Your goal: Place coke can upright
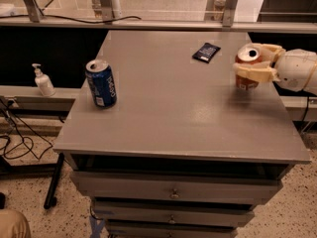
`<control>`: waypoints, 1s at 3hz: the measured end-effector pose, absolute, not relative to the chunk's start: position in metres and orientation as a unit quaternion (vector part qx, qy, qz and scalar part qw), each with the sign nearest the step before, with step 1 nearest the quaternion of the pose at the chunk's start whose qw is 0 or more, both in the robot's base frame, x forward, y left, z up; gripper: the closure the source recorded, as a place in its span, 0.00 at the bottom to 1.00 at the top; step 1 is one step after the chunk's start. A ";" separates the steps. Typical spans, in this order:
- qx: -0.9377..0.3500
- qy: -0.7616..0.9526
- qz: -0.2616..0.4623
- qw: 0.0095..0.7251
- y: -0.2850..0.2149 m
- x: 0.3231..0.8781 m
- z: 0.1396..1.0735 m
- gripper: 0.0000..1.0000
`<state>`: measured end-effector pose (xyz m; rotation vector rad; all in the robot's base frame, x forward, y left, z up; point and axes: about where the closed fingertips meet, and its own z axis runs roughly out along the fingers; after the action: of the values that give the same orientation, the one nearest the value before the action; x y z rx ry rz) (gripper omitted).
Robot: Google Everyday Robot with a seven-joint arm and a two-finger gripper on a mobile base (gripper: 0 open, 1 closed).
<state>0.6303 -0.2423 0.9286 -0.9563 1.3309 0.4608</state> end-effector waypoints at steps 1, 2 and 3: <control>-0.398 0.613 0.200 0.652 -0.241 0.639 0.931 1.00; -0.370 0.638 0.209 0.642 -0.242 0.646 0.931 1.00; -0.341 0.652 0.241 0.633 -0.246 0.651 0.928 1.00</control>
Offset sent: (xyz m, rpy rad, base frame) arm 0.0213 -0.0093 0.0003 0.0809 0.1969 -0.1485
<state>0.6514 -0.2463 0.9275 -0.7801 1.4909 0.5514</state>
